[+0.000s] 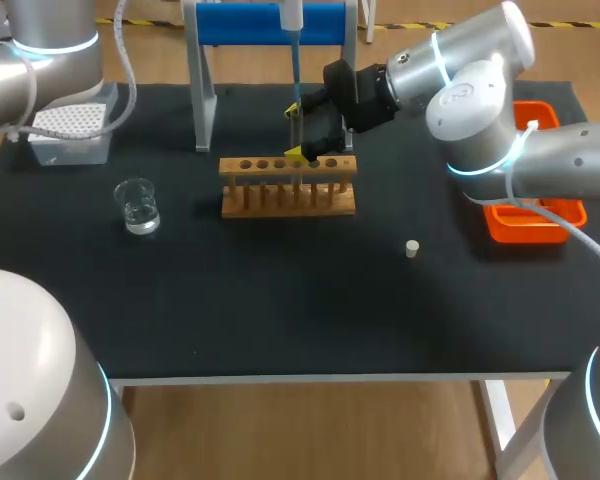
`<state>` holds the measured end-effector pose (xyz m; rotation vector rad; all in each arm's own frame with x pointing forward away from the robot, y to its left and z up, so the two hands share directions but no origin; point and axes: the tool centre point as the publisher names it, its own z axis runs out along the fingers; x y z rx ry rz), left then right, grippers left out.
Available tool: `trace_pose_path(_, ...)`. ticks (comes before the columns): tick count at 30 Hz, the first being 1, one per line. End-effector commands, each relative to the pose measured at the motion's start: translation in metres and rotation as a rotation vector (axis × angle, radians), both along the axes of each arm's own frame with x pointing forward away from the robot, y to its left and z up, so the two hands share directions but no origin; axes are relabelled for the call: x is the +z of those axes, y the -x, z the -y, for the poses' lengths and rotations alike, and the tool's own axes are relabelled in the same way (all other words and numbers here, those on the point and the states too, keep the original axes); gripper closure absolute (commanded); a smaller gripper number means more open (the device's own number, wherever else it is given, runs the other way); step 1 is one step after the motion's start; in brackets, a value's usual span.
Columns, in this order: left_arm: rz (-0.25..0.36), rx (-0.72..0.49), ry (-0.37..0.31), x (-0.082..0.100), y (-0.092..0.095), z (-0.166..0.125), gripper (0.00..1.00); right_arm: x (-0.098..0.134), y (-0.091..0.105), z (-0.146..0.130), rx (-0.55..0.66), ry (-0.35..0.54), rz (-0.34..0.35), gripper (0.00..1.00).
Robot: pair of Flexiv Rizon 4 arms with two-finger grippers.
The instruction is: Invert the test tube, pick up the pipette, mount the tip to pipette, aspirate from beaker and dispense into the tube, eject the tip, return the pipette, and cap with the stopper.
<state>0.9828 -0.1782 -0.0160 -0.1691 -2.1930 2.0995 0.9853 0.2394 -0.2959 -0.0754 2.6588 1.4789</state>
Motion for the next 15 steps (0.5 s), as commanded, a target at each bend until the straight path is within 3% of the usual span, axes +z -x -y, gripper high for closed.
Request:
trace_pose_path(1,-0.008,-0.006,-0.001,-0.0035,-0.0021,0.0008,1.0,0.0006,-0.0007,0.0006,0.002,0.002,-0.002,0.0)
trace_pose_path(15,-0.038,-0.003,-0.034,-0.0112,-0.0037,0.0002,1.0,0.0006,-0.0007,0.0006,0.002,0.002,-0.002,0.0)
